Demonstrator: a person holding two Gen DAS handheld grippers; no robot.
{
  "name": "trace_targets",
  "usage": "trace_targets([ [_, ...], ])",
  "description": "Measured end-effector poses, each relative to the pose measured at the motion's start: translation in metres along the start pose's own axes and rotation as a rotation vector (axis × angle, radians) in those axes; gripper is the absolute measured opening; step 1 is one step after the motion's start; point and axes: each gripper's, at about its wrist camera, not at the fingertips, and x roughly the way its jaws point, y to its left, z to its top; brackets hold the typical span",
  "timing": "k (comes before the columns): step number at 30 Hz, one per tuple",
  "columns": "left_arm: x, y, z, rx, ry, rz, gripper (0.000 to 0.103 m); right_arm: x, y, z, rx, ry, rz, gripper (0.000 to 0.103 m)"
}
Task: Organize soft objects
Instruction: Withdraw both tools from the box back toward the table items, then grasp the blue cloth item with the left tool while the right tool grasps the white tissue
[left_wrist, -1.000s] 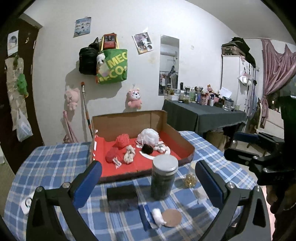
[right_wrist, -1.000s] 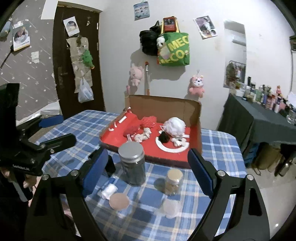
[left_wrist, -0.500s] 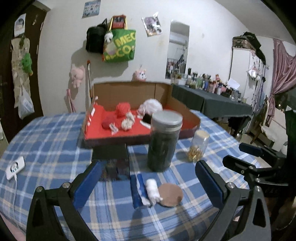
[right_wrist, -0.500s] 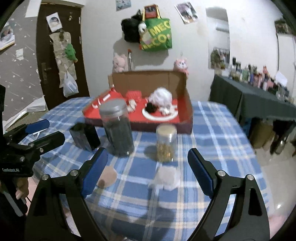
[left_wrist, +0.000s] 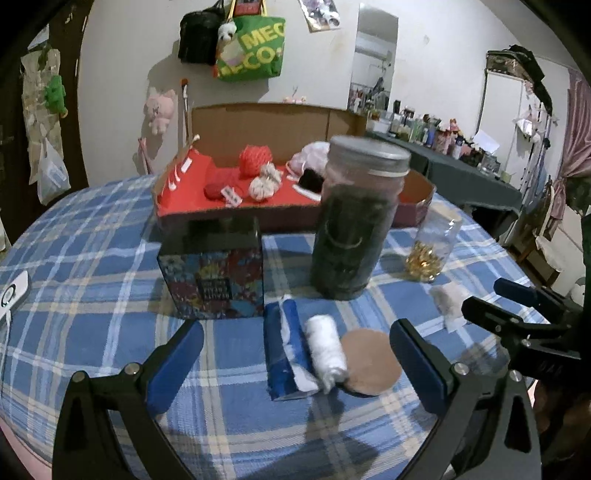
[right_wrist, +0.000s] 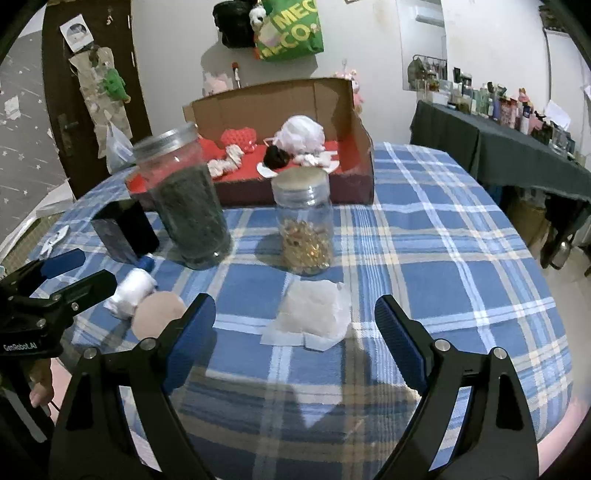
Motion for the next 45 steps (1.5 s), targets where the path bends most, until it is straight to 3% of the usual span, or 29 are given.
trace_targets([
  [15, 0.016, 0.018, -0.002, -0.020, 0.097, -0.019, 0.101, 0.031, -0.010, -0.001, 0.000, 0.082, -0.012, 0.088],
  [19, 0.020, 0.015, -0.002, -0.008, 0.123, -0.050, 0.093, 0.035, -0.013, -0.001, 0.006, 0.085, -0.006, 0.088],
  [39, 0.002, 0.051, 0.006, -0.023, 0.119, -0.032, 0.091, 0.037, -0.015, 0.001, -0.004, 0.089, 0.012, 0.088],
  [45, 0.023, 0.043, 0.001, 0.018, 0.176, -0.040, 0.089, 0.041, -0.012, 0.001, -0.032, 0.090, 0.001, 0.088],
])
